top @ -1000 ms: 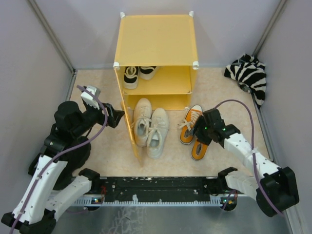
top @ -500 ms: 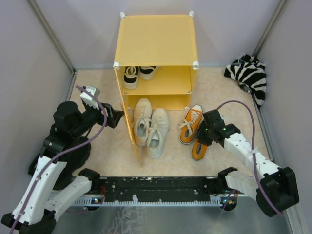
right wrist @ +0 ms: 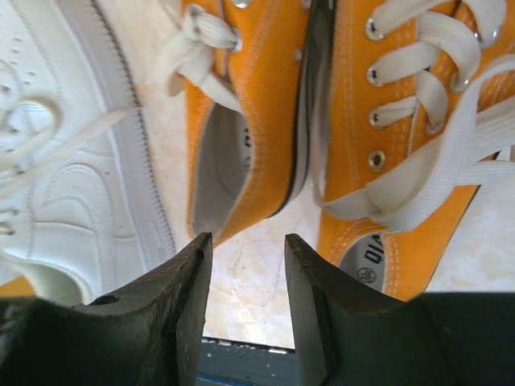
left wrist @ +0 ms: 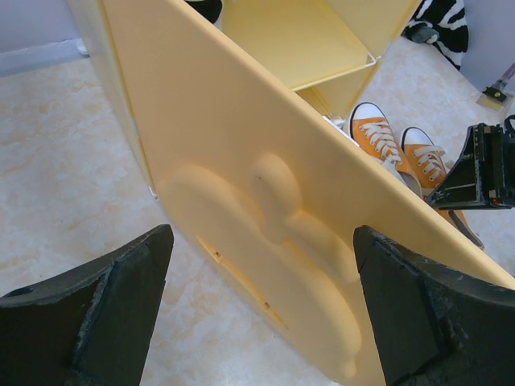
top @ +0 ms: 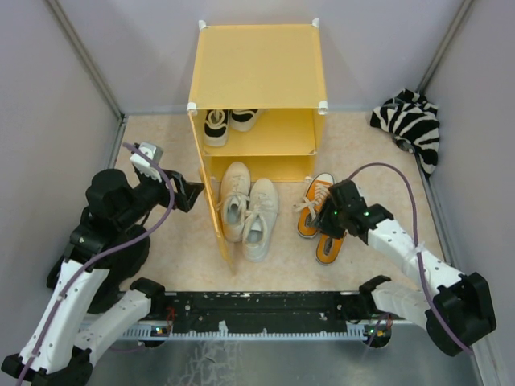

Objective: Place and organize the shoes in the shoe cabinet

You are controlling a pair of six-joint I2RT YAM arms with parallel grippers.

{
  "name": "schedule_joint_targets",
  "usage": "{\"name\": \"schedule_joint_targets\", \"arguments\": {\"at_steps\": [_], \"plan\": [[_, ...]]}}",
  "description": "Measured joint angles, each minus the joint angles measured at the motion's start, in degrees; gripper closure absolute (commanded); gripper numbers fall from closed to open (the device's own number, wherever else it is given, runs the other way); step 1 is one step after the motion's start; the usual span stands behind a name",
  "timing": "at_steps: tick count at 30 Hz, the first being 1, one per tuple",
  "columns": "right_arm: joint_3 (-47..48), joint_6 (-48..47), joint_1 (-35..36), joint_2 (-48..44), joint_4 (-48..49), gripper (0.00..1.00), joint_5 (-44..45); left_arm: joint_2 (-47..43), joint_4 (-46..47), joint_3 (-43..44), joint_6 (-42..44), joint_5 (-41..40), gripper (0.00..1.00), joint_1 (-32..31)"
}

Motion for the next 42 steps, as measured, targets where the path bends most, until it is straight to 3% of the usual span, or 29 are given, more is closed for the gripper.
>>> {"name": "schedule_joint_targets", "arguments": {"at_steps": [5, 11, 12, 13, 14, 21, 28, 29, 31, 35, 37, 42], "plan": [[2.32, 0.66, 0.63, -0.24, 1.07, 0.56, 1.60, 0.00, -0.04, -0.07, 0.02, -0.20, 0.01, 0.00], [2.95, 0.94, 0.63, 7.93, 2.25, 0.62, 3.15, -0.07, -0.13, -0.17, 0.22, -0.44, 0.01, 0.00], [3.08, 0.94, 0.63, 9.40, 2.05, 0.76, 3.21, -0.13, -0.15, -0.20, 0.31, -0.59, 0.01, 0.00], [3.30, 0.92, 0.63, 10.67, 1.99, 0.98, 3.21, -0.20, -0.17, -0.22, 0.44, -0.81, 0.01, 0.00], [3.63, 0.98, 0.63, 11.72, 1.97, 1.00, 3.21, -0.24, -0.20, -0.22, 0.50, -1.01, 0.01, 0.00], [3.85, 1.62, 1.97, 11.58, 1.55, 1.00, 3.82, -0.42, -0.22, -0.22, 0.68, -1.33, 0.01, 0.00], [2.91, 7.19, 8.00, 2.95, -4.72, 1.00, 5.68, -0.11, -0.11, -0.31, 0.63, -0.87, 0.01, 0.00], [2.38, 7.67, 8.22, 2.03, -5.25, 0.99, 5.86, -0.07, -0.11, -0.42, 0.61, -0.72, 0.01, 0.00], [1.20, 8.35, 8.26, 0.90, -6.14, 0.79, 6.29, 0.13, 0.00, -0.68, 0.48, -0.37, 0.01, -0.02], [0.50, 8.70, 8.26, 1.31, -6.25, 0.51, 6.25, 0.59, 0.31, -1.07, 0.37, 0.31, 0.01, -0.04], [0.61, 8.37, 8.28, 1.73, -6.23, 0.28, 6.36, 0.98, 0.31, -1.09, 0.35, 0.37, 0.01, -0.04], [4.63, 6.73, 8.28, 2.29, -8.44, 0.23, 7.87, 0.85, 0.33, -1.33, 0.28, 0.35, 0.01, -0.04]]}}
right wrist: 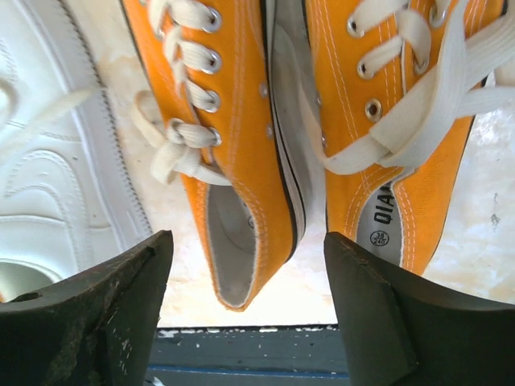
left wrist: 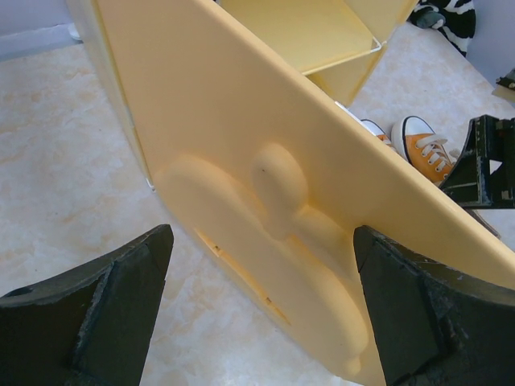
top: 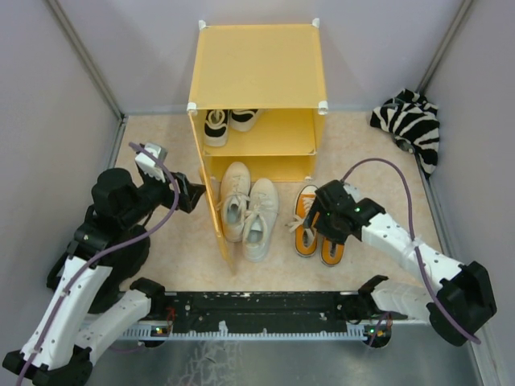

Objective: Place and organize the shoes in the shoe cabinet

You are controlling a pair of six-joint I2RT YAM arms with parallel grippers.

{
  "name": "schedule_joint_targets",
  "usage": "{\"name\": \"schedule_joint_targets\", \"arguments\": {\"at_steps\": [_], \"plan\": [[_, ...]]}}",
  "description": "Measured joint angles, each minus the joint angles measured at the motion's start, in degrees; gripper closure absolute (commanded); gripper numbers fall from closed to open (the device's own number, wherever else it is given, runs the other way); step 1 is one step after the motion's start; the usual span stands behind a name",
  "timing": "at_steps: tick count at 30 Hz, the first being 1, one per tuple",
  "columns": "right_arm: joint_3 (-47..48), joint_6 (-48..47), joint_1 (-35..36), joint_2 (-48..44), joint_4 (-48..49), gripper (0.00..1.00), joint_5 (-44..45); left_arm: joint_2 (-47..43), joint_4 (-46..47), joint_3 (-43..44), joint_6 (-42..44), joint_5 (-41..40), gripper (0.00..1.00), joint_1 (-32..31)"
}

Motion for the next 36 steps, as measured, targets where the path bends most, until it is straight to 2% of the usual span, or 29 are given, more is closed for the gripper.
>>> {"name": "schedule_joint_targets", "arguments": {"at_steps": [7, 13, 21, 28, 36], "plan": [[6.54, -3.23, 0.00, 2.08, -4.02, 0.22, 1.84, -0.48, 0.22, -0.72, -0.07, 0.00, 0.01, 0.00], [6.21, -3.37, 0.00, 2.03, -7.91, 0.23, 2.71, -0.59, 0.46, -1.46, -0.07, 0.00, 0.01, 0.00], [2.49, -2.97, 0.00, 1.53, -7.98, 0.23, 2.56, -0.66, 0.90, -2.01, -0.28, 0.17, 0.01, 0.00], [-1.18, -2.89, 0.00, 3.26, -3.74, 0.23, 1.70, -1.07, 1.55, -2.69, -0.31, 0.11, 0.01, 0.00], [-4.70, -2.78, 0.00, 6.40, 4.00, 0.36, 1.46, -0.92, 1.70, -2.69, -0.31, 0.15, 0.01, 0.00]]}}
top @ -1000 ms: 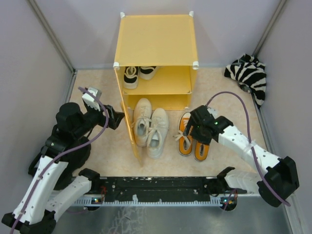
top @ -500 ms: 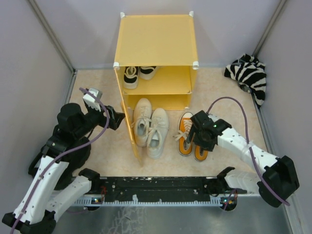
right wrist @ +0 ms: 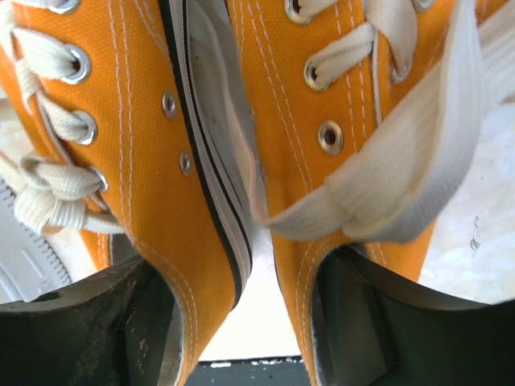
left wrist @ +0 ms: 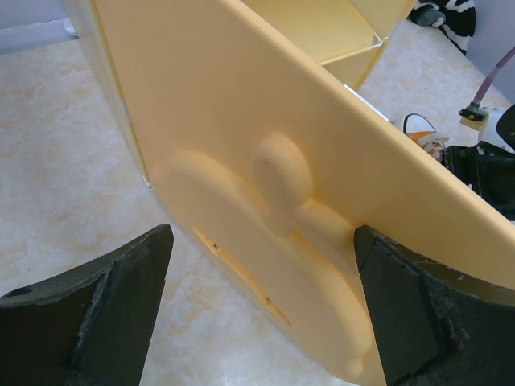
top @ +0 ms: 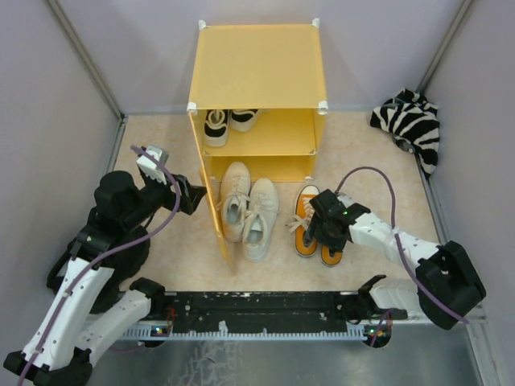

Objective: Place and organize the shoes in the shoe cabinet

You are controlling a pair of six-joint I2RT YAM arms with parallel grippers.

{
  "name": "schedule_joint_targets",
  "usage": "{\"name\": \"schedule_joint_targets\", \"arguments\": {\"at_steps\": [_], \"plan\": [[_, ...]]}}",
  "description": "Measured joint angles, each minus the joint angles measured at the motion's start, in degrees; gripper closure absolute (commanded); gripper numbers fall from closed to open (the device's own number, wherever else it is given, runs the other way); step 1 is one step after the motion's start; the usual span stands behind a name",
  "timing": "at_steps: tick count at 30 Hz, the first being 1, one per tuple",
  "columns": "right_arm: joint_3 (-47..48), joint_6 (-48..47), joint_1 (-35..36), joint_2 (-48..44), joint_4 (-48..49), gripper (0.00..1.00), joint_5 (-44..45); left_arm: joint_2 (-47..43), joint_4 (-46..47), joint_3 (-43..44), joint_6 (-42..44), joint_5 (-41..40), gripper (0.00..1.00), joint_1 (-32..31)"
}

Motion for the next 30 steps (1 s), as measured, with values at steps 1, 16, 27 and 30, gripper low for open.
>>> {"name": "schedule_joint_targets", "arguments": {"at_steps": [1, 16, 27, 30], "plan": [[-0.42, -0.02, 0.02, 0.61, 0.90, 0.37, 0.13, 0.07, 0.00, -0.02, 0.00, 0.00, 0.01, 0.00], [-1.16, 0.11, 7.39, 0.68, -0.28, 1.00, 9.99, 0.11, 0.61, -0.42, -0.37, 0.28, 0.01, 0.00], [12.66, -3.65, 9.25, -8.96, -20.39, 1.00, 2.75, 0.46, 0.31, 0.37, -0.31, 0.24, 0.01, 0.00], [18.47, -5.77, 9.25, -9.03, -21.66, 1.00, -1.92, 0.50, 0.09, 0.52, -0.22, 0.22, 0.01, 0.00]]}}
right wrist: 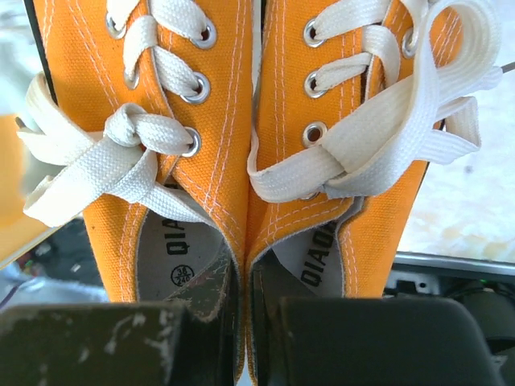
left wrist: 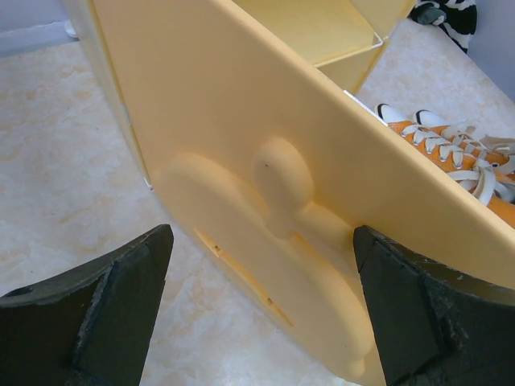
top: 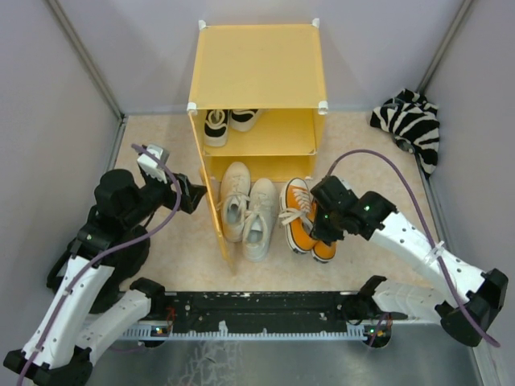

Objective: Place and organize the shoes in the shoe cabinet

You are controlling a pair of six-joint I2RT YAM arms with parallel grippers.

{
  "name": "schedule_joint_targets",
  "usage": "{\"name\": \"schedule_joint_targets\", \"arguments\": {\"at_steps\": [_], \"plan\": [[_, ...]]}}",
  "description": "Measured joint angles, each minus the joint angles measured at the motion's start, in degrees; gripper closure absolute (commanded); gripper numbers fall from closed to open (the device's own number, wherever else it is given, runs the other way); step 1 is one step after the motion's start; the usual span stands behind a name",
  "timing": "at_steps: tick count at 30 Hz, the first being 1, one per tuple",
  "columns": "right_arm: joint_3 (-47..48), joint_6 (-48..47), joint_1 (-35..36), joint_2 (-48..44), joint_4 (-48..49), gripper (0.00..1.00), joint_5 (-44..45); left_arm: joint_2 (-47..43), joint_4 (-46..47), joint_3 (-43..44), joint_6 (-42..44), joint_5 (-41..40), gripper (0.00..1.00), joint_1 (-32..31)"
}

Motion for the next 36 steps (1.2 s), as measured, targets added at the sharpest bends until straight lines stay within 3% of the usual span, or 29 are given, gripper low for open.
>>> {"name": "schedule_joint_targets", "arguments": {"at_steps": [7, 13, 25, 36], "plan": [[10.95, -5.97, 0.02, 3.34, -1.22, 1.00, -11.89, -0.28, -1.14, 1.49, 0.07, -0.09, 0.01, 0.00], [19.34, -10.69, 0.02, 9.07, 0.52, 1.00, -16.94, -1.42, -2.08, 1.90, 0.07, -0.74, 0.01, 0.00], [31.78, -19.96, -0.92, 20.13, 8.17, 1.00, -10.73, -4.31, -4.48, 3.87, 0.83, -3.23, 0.01, 0.00], [33.55, -23.93, -11.41, 29.46, 20.37, 1.00, -9.22, -3.37, -4.92, 3.87, 1.57, -3.78, 0.01, 0.00]]}}
